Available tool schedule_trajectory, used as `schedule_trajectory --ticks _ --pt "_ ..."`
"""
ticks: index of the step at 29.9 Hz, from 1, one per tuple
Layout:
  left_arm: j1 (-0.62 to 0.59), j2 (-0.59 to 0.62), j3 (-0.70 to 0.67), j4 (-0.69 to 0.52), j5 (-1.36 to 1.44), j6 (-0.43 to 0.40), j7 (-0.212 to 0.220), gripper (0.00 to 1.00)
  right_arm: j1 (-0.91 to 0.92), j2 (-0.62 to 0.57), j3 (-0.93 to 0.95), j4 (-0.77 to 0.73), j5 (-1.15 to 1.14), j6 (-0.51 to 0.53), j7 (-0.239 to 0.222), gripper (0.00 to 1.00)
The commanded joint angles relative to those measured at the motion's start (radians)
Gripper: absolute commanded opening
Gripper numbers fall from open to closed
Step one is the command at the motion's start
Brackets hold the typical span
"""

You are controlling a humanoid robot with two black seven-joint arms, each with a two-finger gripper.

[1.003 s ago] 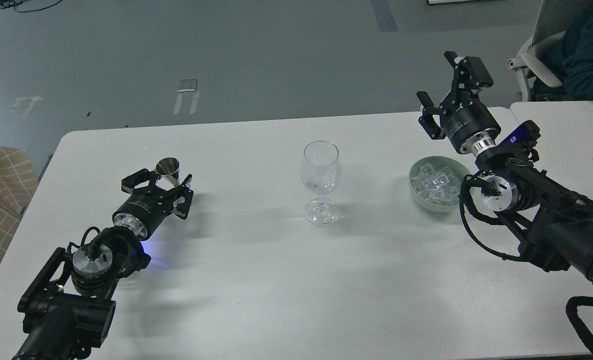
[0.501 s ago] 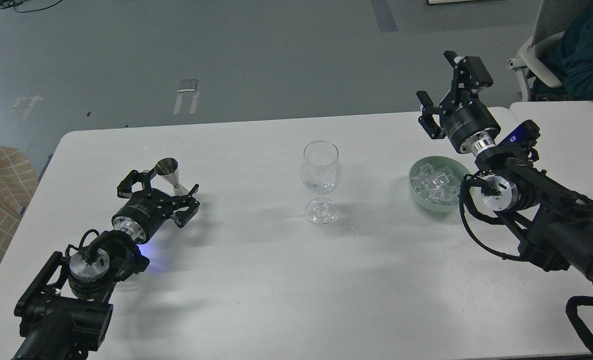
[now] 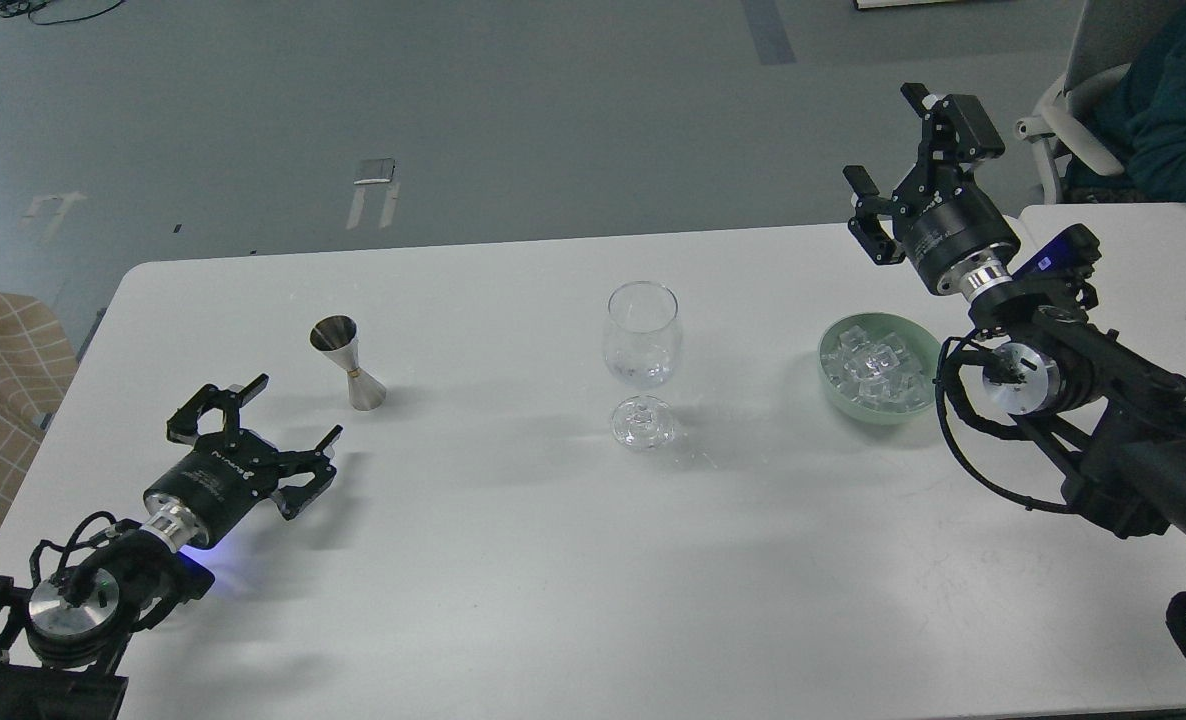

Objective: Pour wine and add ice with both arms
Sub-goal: 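Lower the jigger onto the table and open the left gripper, then withdraw the left gripper and move the right gripper toward the ice bowl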

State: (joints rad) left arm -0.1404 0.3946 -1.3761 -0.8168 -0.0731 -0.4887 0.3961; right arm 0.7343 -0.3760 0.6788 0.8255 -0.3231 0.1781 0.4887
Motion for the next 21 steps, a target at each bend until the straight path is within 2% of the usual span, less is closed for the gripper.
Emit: schedule_trajectory --ticks 1,3,5,6,7,8,10,11,13,14,16,18,21 --pt "0.015 0.044 0.0 0.016 0.012 0.0 -0.009 0.98 -0.003 -0.116 -0.051 0.086 -0.08 -0.002 0.0 1.0" --pt "0.013 0.066 -0.001 0.036 0.013 0.0 -0.025 0.98 -0.001 -0.202 -0.094 0.148 -0.163 -0.025 0.0 1.0" --pt "-0.007 0.107 0.003 0.047 0.024 0.0 -0.063 0.98 -0.003 -0.312 -0.146 0.226 -0.299 -0.067 0.0 1.0" --pt "-0.011 0.119 0.003 0.048 0.038 0.0 -0.074 0.98 -0.003 -0.337 -0.159 0.245 -0.339 -0.077 0.0 1.0" --pt "-0.03 0.153 0.0 0.048 0.077 0.0 -0.106 0.98 -0.003 -0.381 -0.18 0.279 -0.42 -0.094 -0.002 1.0" --pt "-0.03 0.153 0.0 0.048 0.078 0.0 -0.106 0.98 -0.003 -0.382 -0.18 0.279 -0.421 -0.094 -0.002 1.0" --pt "-0.091 0.181 0.005 0.053 0.185 0.0 -0.205 0.98 -0.006 -0.447 -0.22 0.329 -0.589 -0.135 -0.004 1.0" --pt "-0.109 0.182 0.006 0.054 0.22 0.0 -0.23 0.98 -0.006 -0.458 -0.231 0.34 -0.634 -0.147 -0.004 1.0" --pt "-0.184 0.179 0.005 0.056 0.365 0.0 -0.307 0.98 -0.006 -0.483 -0.278 0.354 -0.822 -0.195 -0.004 1.0" --pt "-0.185 0.179 0.005 0.056 0.366 0.0 -0.307 0.98 -0.006 -0.483 -0.278 0.354 -0.823 -0.195 -0.004 1.0" --pt "-0.252 0.176 0.005 0.056 0.452 0.0 -0.371 0.98 -0.006 -0.483 -0.309 0.342 -1.005 -0.233 -0.006 1.0" --pt "-0.3 0.175 0.014 0.056 0.469 0.0 -0.405 0.98 -0.007 -0.477 -0.314 0.324 -1.103 -0.233 -0.004 1.0" --pt "-0.35 0.172 0.017 0.056 0.467 0.0 -0.413 0.98 -0.009 -0.468 -0.317 0.271 -1.168 -0.233 -0.004 1.0"
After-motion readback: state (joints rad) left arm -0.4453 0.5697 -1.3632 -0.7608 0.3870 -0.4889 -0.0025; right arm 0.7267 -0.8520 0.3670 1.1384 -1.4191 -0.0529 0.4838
